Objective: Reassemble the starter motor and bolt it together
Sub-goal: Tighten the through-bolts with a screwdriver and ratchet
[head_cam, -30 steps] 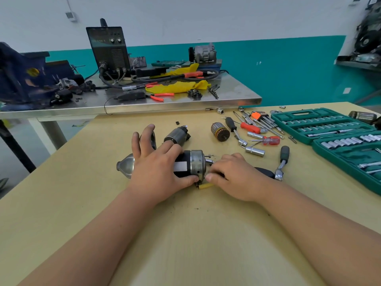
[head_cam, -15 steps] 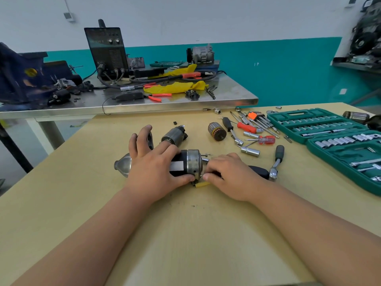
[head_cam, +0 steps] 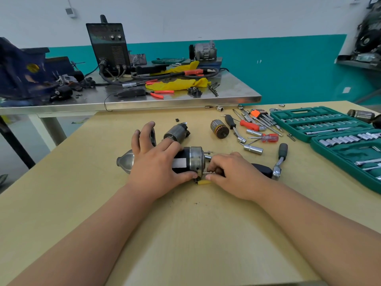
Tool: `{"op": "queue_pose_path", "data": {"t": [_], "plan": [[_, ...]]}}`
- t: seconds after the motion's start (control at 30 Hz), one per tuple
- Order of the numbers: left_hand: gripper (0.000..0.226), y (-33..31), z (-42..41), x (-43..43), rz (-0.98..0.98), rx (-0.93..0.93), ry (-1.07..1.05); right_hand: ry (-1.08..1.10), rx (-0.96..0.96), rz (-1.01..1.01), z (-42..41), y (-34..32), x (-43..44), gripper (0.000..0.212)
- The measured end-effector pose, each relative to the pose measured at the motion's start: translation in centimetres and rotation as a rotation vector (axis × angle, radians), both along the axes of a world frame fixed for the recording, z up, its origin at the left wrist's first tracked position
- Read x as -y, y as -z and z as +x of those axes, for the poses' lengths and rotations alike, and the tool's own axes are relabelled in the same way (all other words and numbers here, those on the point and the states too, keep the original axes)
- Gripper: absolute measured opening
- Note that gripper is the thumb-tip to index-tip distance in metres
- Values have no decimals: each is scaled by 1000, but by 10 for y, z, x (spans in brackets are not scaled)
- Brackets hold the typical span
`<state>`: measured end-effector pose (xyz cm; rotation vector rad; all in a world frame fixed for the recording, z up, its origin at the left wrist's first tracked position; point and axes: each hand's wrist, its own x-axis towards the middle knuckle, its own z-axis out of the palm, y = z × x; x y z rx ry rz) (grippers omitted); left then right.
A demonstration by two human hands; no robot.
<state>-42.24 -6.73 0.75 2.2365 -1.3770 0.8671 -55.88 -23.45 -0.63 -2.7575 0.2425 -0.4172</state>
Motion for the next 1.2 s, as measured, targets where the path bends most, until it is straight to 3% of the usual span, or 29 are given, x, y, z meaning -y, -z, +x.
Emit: {"op": "queue_pose_path", "data": {"t": [0.17,0.47,0.67,0.9,1.03,1.2], "plan": [[65,2,1,0,-6,18,8,-28,-11,-11,1,-3,0,22],[65,5,5,0,-30,55,30,-41,-26,-72,3,1,2,12],[65,5,8,1,-53,51,66,2,79,123,1,3,2,13],[66,6,7,1,-61,33,80,-6,5,6,-1,2,2,10],[66,6,9,1,-61,36,86,-28,-5,60,3,1,2,20],[66,7,10,0,-74,38,84,19,23,111,0,2,0,11]]}}
